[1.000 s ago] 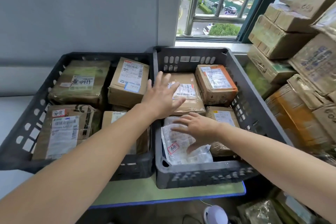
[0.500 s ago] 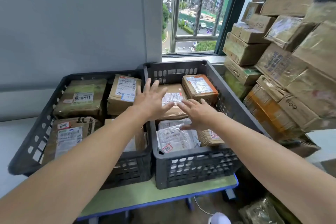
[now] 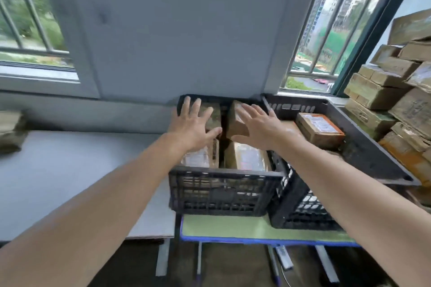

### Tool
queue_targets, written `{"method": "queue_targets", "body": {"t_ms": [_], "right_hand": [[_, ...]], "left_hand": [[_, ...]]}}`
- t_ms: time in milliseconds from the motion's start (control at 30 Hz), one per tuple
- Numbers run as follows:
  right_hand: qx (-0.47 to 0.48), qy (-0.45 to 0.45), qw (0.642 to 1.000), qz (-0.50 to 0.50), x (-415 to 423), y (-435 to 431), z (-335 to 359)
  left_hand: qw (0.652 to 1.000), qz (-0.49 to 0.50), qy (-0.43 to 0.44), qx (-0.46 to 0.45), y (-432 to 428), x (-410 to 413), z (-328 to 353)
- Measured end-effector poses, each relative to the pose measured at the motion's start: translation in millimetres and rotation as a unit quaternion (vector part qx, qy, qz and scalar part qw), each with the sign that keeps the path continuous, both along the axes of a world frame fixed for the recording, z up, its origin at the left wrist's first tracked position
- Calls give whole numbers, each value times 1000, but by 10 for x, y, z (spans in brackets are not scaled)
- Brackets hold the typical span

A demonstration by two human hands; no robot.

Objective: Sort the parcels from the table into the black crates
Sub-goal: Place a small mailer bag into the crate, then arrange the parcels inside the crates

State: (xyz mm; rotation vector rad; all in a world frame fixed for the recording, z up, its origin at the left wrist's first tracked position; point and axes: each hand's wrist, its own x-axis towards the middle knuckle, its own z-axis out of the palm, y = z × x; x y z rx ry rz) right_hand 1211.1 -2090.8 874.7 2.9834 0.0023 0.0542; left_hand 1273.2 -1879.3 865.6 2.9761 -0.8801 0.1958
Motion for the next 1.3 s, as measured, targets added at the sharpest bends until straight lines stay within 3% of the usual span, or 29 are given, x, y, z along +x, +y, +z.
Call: {"method": "queue_targets", "body": {"t_ms": [333,600,1000,1300], "right_hand": [[-2,17,985,170,707,2956,-9],[33,26,964,261,1415,4528,-411],[105,66,946,300,3162,6265,-1190],[150,114,950,248,4163,6914,-1645]], "left_hand": [[986,165,6,-28,2919,-20,-65],[960,281,12,-7,4495,176,-366],[917,384,98,43,6073,1605,-896],[905,394,159,24,6771,2515,-1267]]}}
